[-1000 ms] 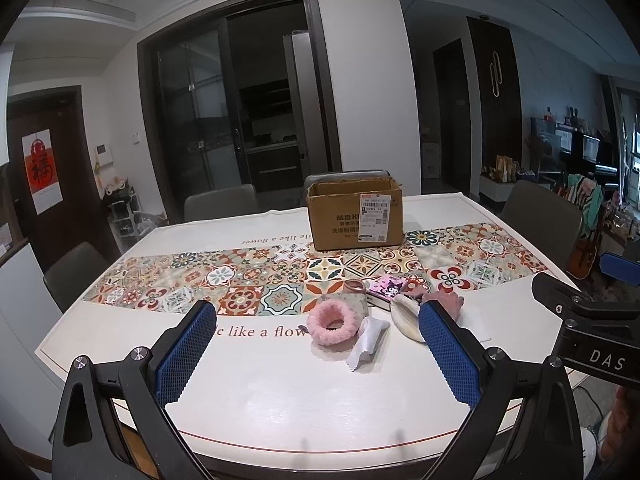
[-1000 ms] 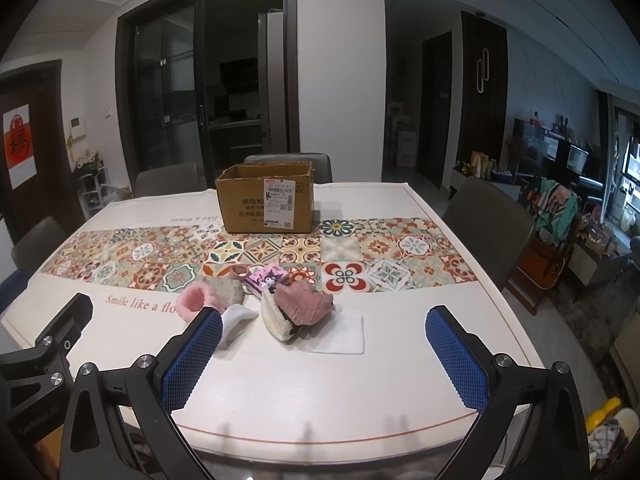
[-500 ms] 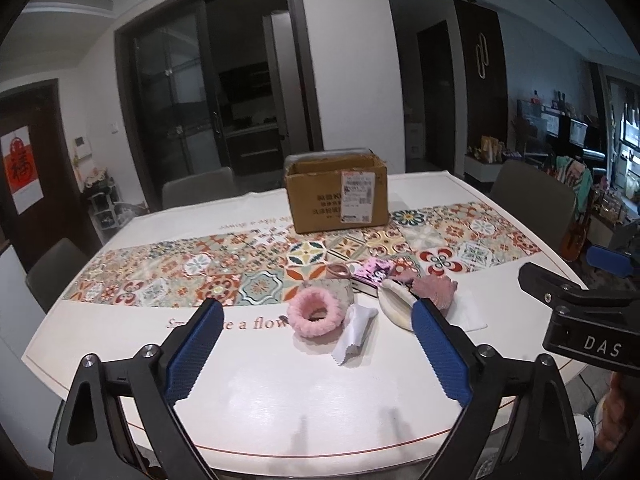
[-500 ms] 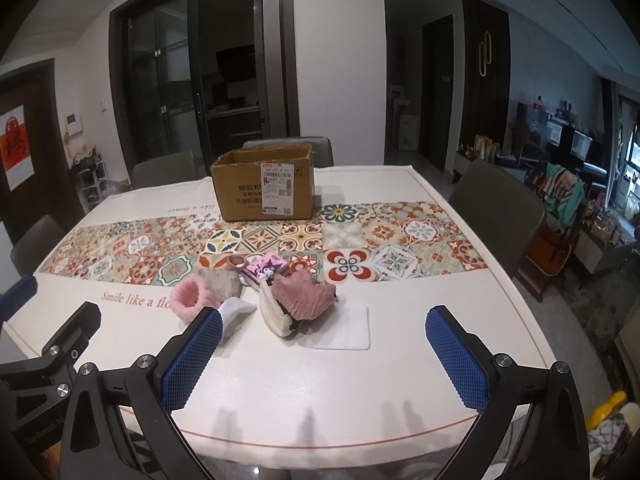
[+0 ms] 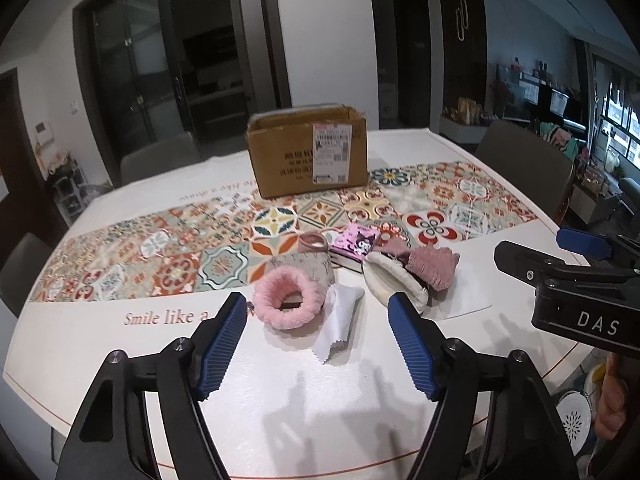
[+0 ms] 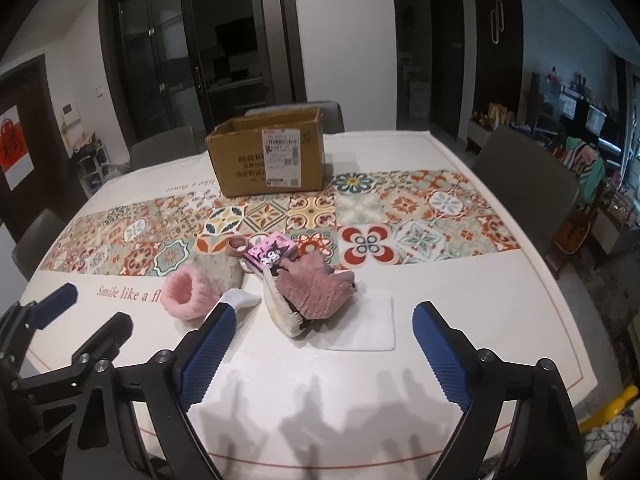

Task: Organize soft objects
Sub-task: 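Grasp the white cloth with the left tool while the right tool grasps the pink fuzzy glove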

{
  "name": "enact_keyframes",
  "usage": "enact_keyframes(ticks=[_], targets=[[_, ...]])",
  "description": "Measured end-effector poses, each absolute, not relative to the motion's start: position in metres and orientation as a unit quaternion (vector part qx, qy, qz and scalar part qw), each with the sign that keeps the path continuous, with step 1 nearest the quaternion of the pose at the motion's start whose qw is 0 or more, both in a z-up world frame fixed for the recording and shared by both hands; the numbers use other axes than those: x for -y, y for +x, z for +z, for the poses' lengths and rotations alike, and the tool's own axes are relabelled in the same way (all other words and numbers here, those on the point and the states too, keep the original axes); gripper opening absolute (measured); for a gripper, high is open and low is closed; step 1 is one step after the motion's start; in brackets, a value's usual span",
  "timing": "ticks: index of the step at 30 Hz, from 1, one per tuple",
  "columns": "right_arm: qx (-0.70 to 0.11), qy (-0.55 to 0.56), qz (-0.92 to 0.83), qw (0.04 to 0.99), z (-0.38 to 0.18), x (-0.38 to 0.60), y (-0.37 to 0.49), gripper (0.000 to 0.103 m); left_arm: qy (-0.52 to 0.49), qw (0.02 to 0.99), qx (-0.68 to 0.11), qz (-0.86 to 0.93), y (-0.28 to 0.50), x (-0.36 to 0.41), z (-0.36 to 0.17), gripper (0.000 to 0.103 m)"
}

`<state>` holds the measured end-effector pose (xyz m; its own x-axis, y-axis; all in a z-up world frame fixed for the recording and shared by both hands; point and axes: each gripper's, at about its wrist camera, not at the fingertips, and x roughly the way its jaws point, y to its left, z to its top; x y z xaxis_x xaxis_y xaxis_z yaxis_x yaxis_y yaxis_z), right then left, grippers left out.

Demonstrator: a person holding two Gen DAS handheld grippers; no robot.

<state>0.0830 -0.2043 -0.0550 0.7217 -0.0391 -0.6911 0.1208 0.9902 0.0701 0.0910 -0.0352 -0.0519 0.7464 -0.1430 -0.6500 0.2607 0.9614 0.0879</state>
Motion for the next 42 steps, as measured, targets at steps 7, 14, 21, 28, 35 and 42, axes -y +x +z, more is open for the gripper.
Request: enact_keyframes(ticks=[7,14,21,28,35,42], targets=[[-0.403,0.070,-0.041,0.911,-0.075,0.204,0.115,0.085,0.089,0.911,-0.377,-0.140,0.122,0.036,-0.072,0.063],[-0.438,0.095,-0.054,0.892,-0.094,0.205,0.141,0.079,0.096,0.886,-0.413,-0.187,0.151,0.039,-0.093,0.056],[-0.458,0.113,-0.073,0.879,-0.108,0.203,0.161,0.075,0.093,0.862,-0.447,-0.221,0.173,0.039,-0.114,0.047],[-0.482,0.115,-0.060,0.866,-0.122,0.207,0.179,0.072,0.086,0.850,-0.476,-0.210,0.179,0.047,-0.128,0.038],[-0.502,0.112,-0.013,0.858,-0.138,0.216,0.195,0.071,0.064,0.846,-0.501,-0.172,0.181,0.054,-0.140,0.036],[-0.511,0.099,0.026,0.853,-0.146,0.215,0.206,0.071,0.034,0.839,-0.522,-0.149,0.188,0.052,-0.154,0.031]])
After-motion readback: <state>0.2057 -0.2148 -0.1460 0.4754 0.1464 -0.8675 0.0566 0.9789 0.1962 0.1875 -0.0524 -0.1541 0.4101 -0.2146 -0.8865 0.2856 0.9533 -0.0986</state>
